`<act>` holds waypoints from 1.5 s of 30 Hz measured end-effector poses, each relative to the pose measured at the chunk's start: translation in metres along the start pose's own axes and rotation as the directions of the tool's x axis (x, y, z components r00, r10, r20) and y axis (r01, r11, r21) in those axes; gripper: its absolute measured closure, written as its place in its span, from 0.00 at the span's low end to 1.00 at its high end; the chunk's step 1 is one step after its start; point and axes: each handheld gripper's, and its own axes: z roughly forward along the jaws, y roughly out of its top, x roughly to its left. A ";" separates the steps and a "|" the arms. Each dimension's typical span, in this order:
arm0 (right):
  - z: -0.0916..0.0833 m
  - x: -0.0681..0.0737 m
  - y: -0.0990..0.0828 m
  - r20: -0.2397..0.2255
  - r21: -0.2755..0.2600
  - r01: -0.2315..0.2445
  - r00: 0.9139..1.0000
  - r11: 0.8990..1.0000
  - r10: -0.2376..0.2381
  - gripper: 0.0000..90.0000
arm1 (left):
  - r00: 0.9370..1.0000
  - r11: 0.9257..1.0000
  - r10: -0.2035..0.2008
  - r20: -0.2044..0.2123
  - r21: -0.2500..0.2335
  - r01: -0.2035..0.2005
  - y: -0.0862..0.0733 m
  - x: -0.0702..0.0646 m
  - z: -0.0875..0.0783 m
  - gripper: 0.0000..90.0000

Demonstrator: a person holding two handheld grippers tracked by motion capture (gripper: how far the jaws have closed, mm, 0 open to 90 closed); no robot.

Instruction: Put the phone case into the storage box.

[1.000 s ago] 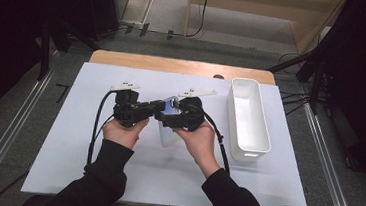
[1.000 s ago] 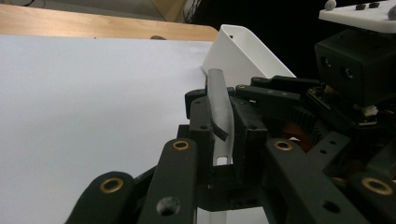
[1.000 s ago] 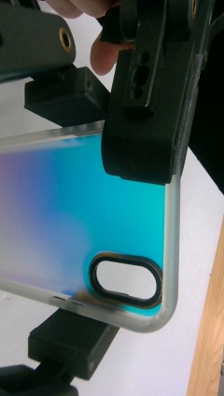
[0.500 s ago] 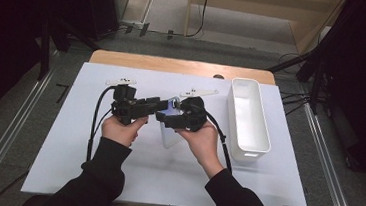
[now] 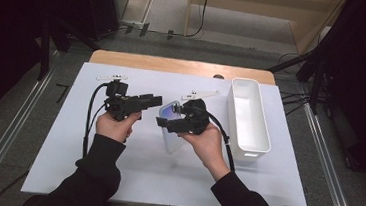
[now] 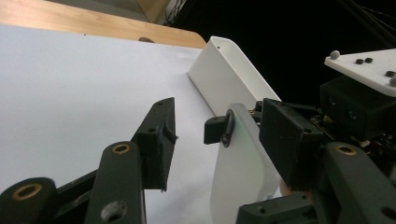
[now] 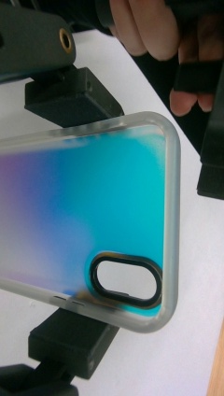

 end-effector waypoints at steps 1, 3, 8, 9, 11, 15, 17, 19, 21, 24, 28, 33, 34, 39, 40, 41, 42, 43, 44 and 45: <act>-0.001 0.000 0.000 -0.007 0.000 -0.007 1.000 1.000 0.007 0.17 | 1.000 1.000 -0.005 0.001 0.004 0.005 0.000 0.001 0.000 0.50; -0.002 0.000 -0.001 -0.020 -0.001 -0.005 1.000 1.000 0.005 0.17 | 1.000 1.000 -0.015 0.004 0.016 0.015 0.001 0.002 0.001 0.49; -0.006 -0.001 -0.003 -0.034 0.000 0.010 0.999 1.000 -0.010 0.17 | 1.000 0.999 -0.022 -0.002 0.047 0.022 0.001 0.007 0.002 0.47; -0.006 0.000 -0.004 -0.040 0.004 0.007 0.999 1.000 -0.007 0.17 | 1.000 0.998 -0.022 -0.006 0.052 0.022 0.001 0.008 0.002 0.46; -0.006 0.000 -0.005 -0.047 0.007 0.013 0.999 1.000 -0.013 0.17 | 1.000 0.998 -0.010 -0.010 0.069 0.011 0.001 0.010 0.003 0.45; -0.005 0.002 -0.008 -0.055 0.019 0.018 0.998 1.000 -0.017 0.17 | 1.000 0.995 0.015 -0.024 0.099 -0.012 0.000 0.013 0.005 0.43; -0.006 0.002 -0.010 -0.058 0.025 0.019 0.998 0.999 -0.018 0.17 | 0.999 0.993 0.028 -0.023 0.115 -0.025 -0.001 0.014 0.005 0.43; -0.008 0.001 -0.011 -0.062 0.025 0.018 0.998 1.000 -0.017 0.17 | 0.999 0.990 0.048 -0.026 0.133 -0.044 -0.003 0.016 0.006 0.41; -0.010 0.000 -0.011 -0.064 0.020 0.019 0.998 1.000 -0.018 0.17 | 0.998 0.988 0.054 -0.016 0.146 -0.052 -0.004 0.018 0.006 0.40; -0.013 -0.002 -0.012 -0.073 0.016 0.028 0.997 0.999 -0.027 0.17 | 0.998 0.985 0.060 0.000 0.160 -0.059 -0.006 0.020 0.006 0.40; -0.016 -0.002 -0.014 -0.080 0.022 0.040 0.996 0.999 -0.038 0.17 | 0.996 0.978 0.089 0.008 0.190 -0.089 -0.010 0.021 0.006 0.40; -0.017 -0.002 -0.015 -0.098 0.034 0.063 0.993 0.997 -0.059 0.17 | 0.996 0.975 0.091 0.026 0.202 -0.094 -0.018 0.023 0.004 0.40; -0.017 -0.002 -0.015 -0.102 0.035 0.062 0.993 0.997 -0.059 0.17 | 0.995 0.975 0.093 0.034 0.200 -0.098 -0.019 0.024 0.003 0.40; -0.020 -0.004 -0.015 -0.120 0.027 0.065 0.991 0.998 -0.061 0.17 | 0.992 0.970 0.124 0.033 0.205 -0.128 -0.024 0.024 0.000 0.40; -0.020 -0.004 -0.016 -0.115 0.025 0.068 0.991 0.997 -0.065 0.17 | 0.993 0.971 0.114 0.035 0.209 -0.119 -0.025 0.023 -0.001 0.40; -0.021 -0.005 -0.016 -0.121 0.025 0.064 0.991 0.998 -0.061 0.17 | 0.992 0.969 0.120 0.043 0.214 -0.127 -0.026 0.024 -0.002 0.40; -0.022 -0.005 -0.016 -0.120 0.024 0.063 0.991 0.998 -0.060 0.17 | 0.991 0.968 0.124 0.044 0.215 -0.130 -0.027 0.024 -0.002 0.40; -0.023 -0.005 -0.016 -0.121 0.024 0.062 0.991 0.998 -0.058 0.17 | 0.990 0.966 0.129 0.049 0.220 -0.137 -0.028 0.024 -0.003 0.40; -0.023 -0.005 -0.016 -0.119 0.025 0.061 0.991 0.998 -0.058 0.17 | 0.990 0.964 0.131 0.053 0.228 -0.140 -0.029 0.024 -0.004 0.40; -0.024 -0.006 -0.016 -0.118 0.024 0.063 0.991 0.998 -0.060 0.17 | 0.989 0.963 0.134 0.057 0.230 -0.143 -0.030 0.024 -0.005 0.40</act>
